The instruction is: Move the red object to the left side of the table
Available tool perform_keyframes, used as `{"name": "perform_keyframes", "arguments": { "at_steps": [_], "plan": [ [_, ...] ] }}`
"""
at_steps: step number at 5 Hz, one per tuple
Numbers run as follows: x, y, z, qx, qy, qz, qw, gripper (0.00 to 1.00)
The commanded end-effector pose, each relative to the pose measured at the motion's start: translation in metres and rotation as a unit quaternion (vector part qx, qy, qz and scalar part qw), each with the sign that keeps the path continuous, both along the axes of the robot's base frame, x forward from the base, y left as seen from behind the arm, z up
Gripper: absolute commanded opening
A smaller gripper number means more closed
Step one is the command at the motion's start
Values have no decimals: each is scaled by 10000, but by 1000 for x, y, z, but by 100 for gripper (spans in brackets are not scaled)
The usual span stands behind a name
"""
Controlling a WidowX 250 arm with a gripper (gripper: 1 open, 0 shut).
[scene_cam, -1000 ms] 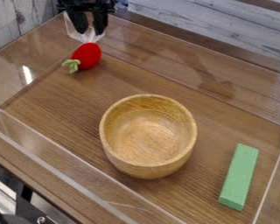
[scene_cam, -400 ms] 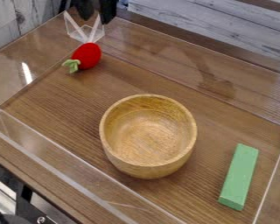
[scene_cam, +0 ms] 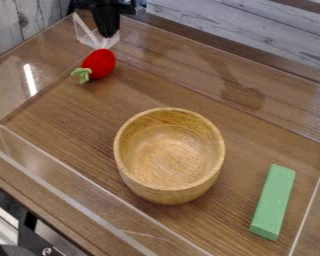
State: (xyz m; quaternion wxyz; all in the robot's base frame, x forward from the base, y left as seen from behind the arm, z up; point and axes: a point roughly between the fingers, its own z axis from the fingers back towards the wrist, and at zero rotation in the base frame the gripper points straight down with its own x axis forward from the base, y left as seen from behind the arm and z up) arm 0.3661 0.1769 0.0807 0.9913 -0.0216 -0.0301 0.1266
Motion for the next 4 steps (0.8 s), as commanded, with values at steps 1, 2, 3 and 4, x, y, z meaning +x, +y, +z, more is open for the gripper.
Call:
{"name": "perform_keyframes", "arguments": {
  "at_steps": [1, 2, 3, 4],
  "plan": [
    [8, 5, 15, 191, -286, -165, 9993, 0],
    [9, 6, 6, 185, -246, -360, 9989, 0],
    [8, 5, 6, 181, -209, -362, 9990, 100],
    [6, 4, 9, 173, -183, -349, 9991, 100]
  ]
}}
